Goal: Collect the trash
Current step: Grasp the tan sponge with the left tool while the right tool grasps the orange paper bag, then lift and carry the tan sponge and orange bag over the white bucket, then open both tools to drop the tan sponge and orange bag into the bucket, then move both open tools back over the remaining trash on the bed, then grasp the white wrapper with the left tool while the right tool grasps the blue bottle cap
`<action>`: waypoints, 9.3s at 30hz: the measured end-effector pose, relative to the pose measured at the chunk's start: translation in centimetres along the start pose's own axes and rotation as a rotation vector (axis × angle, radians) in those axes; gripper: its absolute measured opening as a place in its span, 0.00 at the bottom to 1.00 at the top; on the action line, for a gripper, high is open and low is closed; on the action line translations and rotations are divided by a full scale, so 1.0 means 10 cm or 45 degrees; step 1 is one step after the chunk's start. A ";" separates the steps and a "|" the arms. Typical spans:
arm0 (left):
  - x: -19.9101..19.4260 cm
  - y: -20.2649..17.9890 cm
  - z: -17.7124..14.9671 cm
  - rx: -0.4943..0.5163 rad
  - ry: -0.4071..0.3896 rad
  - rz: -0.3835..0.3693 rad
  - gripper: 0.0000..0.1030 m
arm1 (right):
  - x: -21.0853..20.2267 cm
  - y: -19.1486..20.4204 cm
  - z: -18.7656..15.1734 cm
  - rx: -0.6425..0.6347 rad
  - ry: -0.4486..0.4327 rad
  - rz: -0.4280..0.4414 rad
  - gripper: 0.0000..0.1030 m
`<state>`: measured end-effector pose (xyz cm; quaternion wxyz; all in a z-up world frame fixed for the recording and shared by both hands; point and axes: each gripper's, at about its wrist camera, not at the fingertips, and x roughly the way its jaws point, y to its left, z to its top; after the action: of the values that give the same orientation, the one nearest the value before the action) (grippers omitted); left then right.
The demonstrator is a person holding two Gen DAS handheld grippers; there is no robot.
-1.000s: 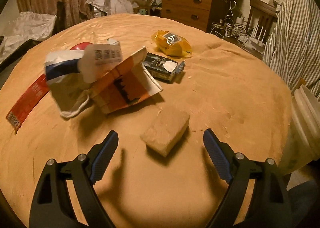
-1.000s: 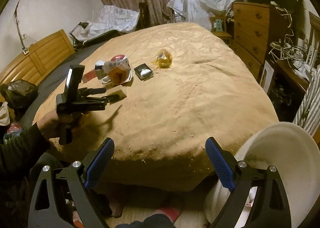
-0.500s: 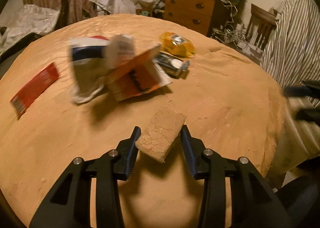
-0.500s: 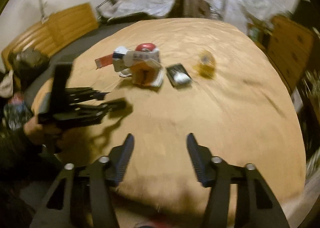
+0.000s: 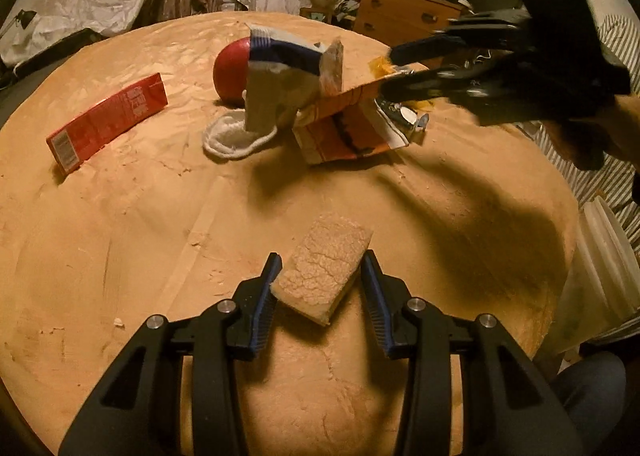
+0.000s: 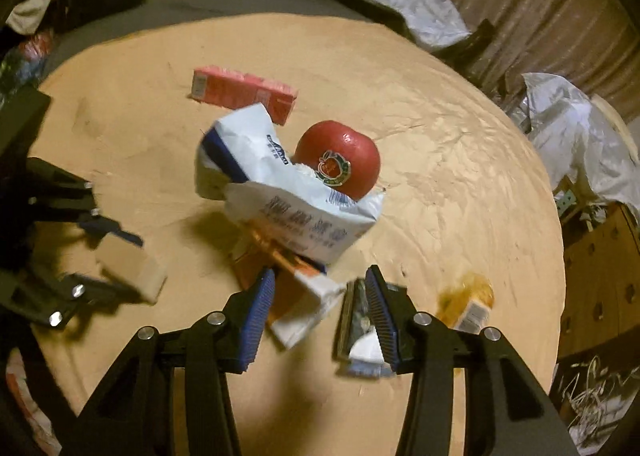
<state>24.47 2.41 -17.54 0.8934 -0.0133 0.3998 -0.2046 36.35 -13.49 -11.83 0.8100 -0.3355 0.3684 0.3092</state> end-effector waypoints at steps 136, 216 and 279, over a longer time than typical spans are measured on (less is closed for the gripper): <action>-0.43 -4.23 0.35 0.459 -0.209 -0.255 0.29 | -4.23 -0.19 -5.07 1.371 -0.168 -0.550 0.48; 0.16 -3.85 0.30 0.503 0.149 -0.264 0.79 | -3.49 -0.12 -4.74 1.414 -0.040 -0.136 0.74; -0.36 -0.15 0.00 0.217 0.108 0.154 0.71 | -0.46 0.29 -1.32 0.907 -0.140 0.274 0.72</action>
<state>21.77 2.35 -14.68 0.8842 0.0956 0.4185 -0.1840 26.56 -23.17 -15.66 0.8573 0.0253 0.4420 0.2627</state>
